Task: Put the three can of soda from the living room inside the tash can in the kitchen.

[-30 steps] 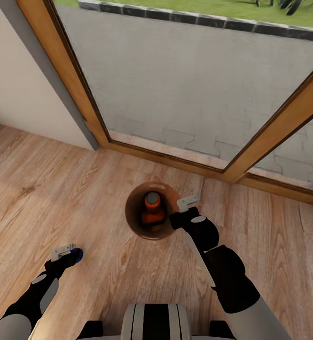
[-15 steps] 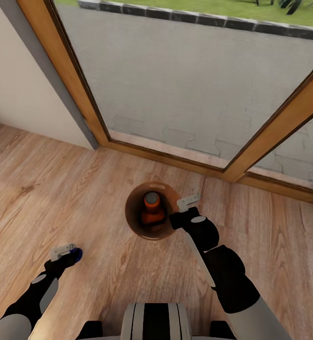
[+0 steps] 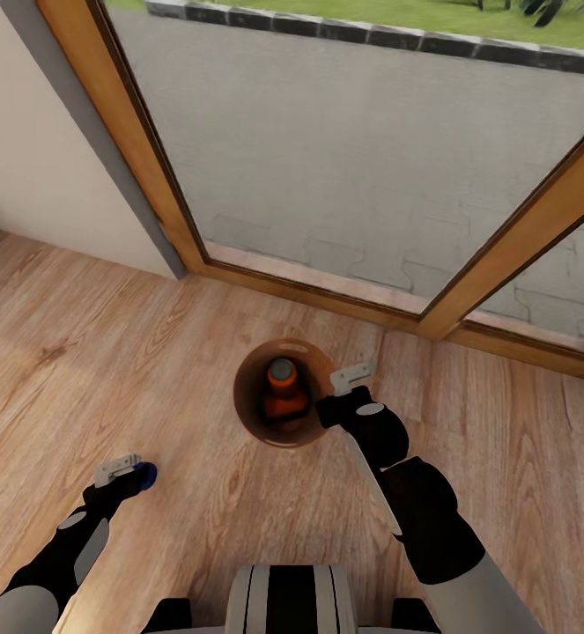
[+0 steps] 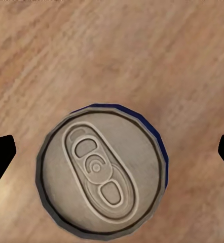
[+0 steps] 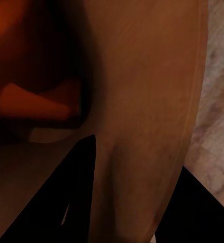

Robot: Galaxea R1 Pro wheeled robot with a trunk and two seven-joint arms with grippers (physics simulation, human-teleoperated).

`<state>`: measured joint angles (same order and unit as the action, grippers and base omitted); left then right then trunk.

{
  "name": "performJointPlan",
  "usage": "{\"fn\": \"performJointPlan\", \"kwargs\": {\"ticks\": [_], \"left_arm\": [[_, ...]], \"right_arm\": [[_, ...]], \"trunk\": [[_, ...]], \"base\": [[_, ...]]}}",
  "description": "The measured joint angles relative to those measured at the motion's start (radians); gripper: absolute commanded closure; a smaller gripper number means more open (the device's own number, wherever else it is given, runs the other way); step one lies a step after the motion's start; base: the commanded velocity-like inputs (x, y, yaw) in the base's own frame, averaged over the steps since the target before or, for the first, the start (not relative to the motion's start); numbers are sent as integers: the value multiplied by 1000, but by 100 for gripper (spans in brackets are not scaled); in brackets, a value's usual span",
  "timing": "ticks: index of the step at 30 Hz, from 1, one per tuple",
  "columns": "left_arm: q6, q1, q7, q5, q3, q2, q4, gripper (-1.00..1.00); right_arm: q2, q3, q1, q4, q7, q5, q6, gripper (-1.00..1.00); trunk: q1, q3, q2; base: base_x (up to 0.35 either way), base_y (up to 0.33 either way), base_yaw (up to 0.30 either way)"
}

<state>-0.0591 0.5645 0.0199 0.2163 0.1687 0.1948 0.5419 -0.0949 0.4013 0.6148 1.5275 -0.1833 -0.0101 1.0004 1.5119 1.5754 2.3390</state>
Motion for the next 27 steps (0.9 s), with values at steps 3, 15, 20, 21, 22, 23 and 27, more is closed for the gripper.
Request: {"fn": "performJointPlan", "kwargs": {"ticks": [3, 15, 20, 21, 22, 23, 27], "left_arm": [[0, 0, 0, 0, 0, 0, 1, -100], [-1, 0, 0, 0, 0, 0, 0, -100], [-1, 0, 0, 0, 0, 0, 0, -100], [-1, 0, 0, 0, 0, 0, 0, -100], [-1, 0, 0, 0, 0, 0, 0, -100], [-1, 0, 0, 0, 0, 0, 1, -100], [-1, 0, 0, 0, 0, 0, 0, -100]], "right_arm": [[0, 0, 0, 0, 1, -2, 0, 100], [0, 0, 0, 1, 0, 11, 1, 100], [0, 0, 0, 0, 1, -16, -2, 100], [0, 0, 0, 1, 1, -13, -2, 100], [0, 0, 0, 1, 1, -5, -1, 100], [0, 0, 0, 1, 0, 2, 0, 100], [0, 0, 0, 1, 0, 0, 0, 100]], "trunk": [[0, 0, 0], [0, 0, 0], [0, 0, 0], [0, 0, 0], [0, 0, 0], [0, 0, 0], [0, 0, 0]], "base": [[0, 2, 0], [-50, 38, 0], [-104, 77, 0], [-43, 32, 0], [-27, 20, 0], [-22, 16, 0], [-13, 10, 0]]}}
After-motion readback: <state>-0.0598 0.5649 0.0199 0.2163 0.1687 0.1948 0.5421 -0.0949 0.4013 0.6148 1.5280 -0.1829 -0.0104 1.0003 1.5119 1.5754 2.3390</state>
